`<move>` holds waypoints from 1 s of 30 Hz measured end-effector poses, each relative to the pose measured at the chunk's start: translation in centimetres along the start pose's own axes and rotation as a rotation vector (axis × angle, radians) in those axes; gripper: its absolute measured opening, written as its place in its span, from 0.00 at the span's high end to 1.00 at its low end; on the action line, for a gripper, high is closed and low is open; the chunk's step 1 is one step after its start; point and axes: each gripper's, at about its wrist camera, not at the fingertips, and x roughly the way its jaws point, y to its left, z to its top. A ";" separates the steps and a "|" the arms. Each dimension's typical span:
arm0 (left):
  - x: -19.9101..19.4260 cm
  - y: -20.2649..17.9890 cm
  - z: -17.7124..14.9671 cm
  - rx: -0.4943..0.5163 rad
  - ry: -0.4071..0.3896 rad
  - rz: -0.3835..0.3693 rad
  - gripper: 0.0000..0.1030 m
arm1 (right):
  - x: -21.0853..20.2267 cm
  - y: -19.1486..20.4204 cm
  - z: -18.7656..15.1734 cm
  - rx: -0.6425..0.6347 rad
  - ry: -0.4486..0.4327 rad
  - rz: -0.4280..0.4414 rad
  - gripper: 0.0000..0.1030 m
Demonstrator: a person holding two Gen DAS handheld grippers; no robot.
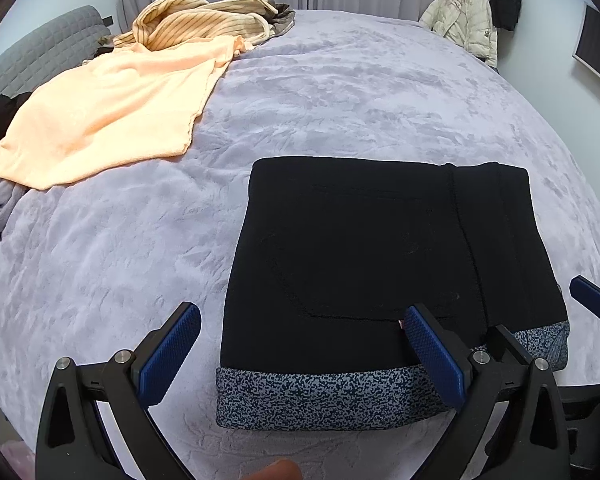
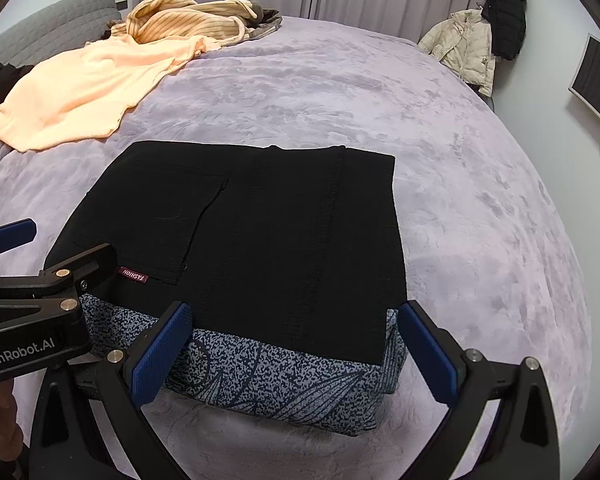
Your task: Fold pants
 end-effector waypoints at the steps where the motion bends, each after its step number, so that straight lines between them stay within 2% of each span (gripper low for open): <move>1: 0.1 0.1 0.0 -0.001 0.001 -0.001 0.01 | 0.0 0.0 0.0 0.002 0.000 0.002 0.01; 30: 0.4 -0.1 0.0 0.000 0.011 -0.008 0.01 | 0.4 0.2 0.0 0.009 0.015 0.005 0.01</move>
